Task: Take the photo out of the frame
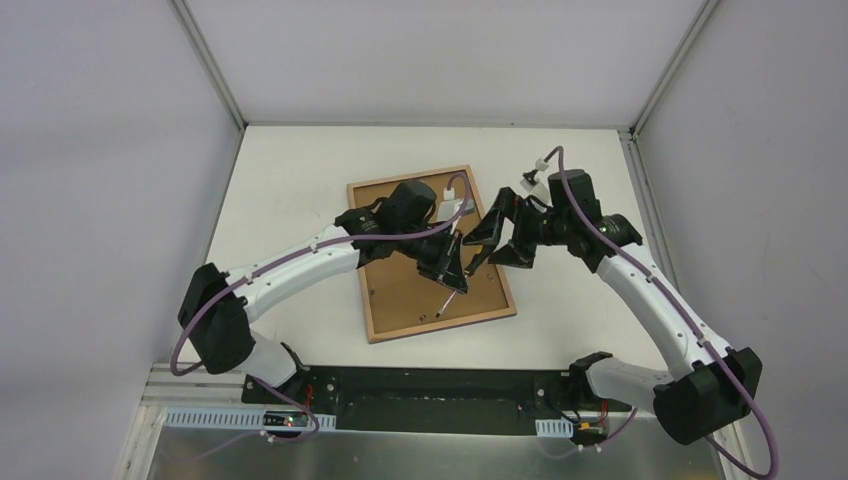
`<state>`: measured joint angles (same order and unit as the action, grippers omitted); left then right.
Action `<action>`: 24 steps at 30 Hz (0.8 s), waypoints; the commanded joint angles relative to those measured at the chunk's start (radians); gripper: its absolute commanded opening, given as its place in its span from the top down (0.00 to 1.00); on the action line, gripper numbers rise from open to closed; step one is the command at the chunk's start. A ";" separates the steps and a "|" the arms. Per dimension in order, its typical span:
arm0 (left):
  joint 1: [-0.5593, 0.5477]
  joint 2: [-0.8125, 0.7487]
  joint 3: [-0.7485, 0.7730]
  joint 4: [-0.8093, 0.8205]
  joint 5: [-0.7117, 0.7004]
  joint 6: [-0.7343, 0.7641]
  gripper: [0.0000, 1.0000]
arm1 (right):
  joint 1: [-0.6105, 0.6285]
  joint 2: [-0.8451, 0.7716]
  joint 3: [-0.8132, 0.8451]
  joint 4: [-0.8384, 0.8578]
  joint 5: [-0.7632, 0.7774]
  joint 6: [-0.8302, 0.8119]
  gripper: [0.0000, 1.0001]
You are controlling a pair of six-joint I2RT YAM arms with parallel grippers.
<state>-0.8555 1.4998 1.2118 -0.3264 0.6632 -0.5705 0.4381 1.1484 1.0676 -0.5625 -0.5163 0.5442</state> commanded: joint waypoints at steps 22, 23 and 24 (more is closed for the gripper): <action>0.034 -0.095 0.025 -0.102 -0.032 0.300 1.00 | -0.046 0.203 -0.039 0.201 -0.508 0.167 0.55; 0.042 -0.096 0.023 -0.102 -0.033 0.300 1.00 | -0.044 0.202 -0.048 0.202 -0.505 0.161 0.63; 0.048 -0.097 0.021 -0.102 -0.033 0.301 1.00 | -0.044 0.201 -0.057 0.203 -0.502 0.153 0.72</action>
<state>-0.8330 1.4246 1.2091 -0.4435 0.6262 -0.3050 0.3771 1.3544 1.0325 -0.3977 -0.9737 0.6941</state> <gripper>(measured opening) 0.039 0.407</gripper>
